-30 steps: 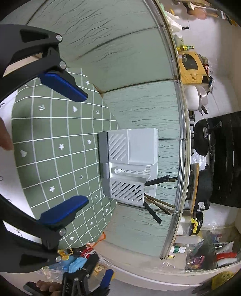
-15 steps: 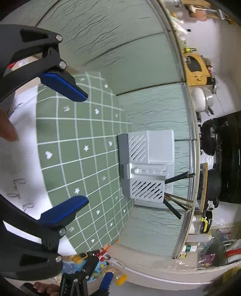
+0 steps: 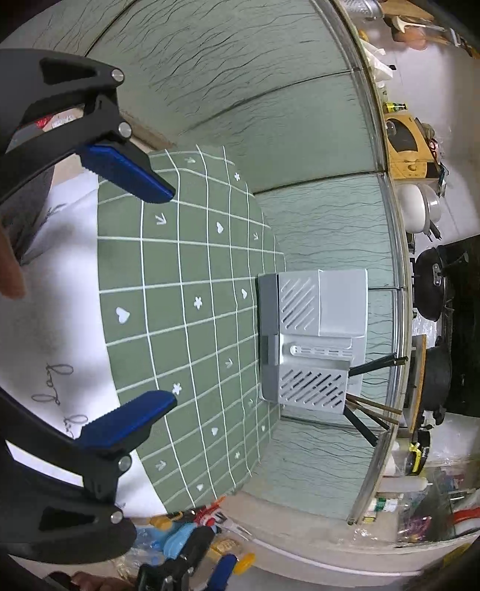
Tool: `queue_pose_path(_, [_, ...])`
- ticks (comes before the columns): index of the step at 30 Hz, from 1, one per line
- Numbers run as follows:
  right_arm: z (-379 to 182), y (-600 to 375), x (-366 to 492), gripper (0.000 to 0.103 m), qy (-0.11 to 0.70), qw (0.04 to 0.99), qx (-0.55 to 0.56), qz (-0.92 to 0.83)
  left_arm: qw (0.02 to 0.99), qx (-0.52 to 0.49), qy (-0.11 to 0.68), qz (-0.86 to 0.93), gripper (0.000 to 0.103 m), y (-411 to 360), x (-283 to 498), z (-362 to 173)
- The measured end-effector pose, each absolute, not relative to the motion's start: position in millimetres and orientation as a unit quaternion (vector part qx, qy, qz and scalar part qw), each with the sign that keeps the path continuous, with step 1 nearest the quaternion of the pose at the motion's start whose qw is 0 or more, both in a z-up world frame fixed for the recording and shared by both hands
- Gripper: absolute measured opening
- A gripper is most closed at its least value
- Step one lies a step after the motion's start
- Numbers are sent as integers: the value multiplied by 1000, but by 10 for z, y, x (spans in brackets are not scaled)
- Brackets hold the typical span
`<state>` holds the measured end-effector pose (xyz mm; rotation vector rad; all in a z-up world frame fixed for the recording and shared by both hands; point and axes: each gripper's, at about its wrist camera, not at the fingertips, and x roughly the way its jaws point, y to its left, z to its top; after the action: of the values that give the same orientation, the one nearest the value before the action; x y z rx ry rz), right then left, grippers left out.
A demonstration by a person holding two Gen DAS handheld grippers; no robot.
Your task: Organize utensils
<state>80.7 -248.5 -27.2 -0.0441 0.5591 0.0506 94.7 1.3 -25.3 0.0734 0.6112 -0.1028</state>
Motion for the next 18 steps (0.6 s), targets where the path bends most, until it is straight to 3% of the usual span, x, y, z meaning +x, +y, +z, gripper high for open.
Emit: queue_pose_path(18, [-217,-2463,773,95,270,963,-24,17,956,38,285,-53,99,-4,881,-134])
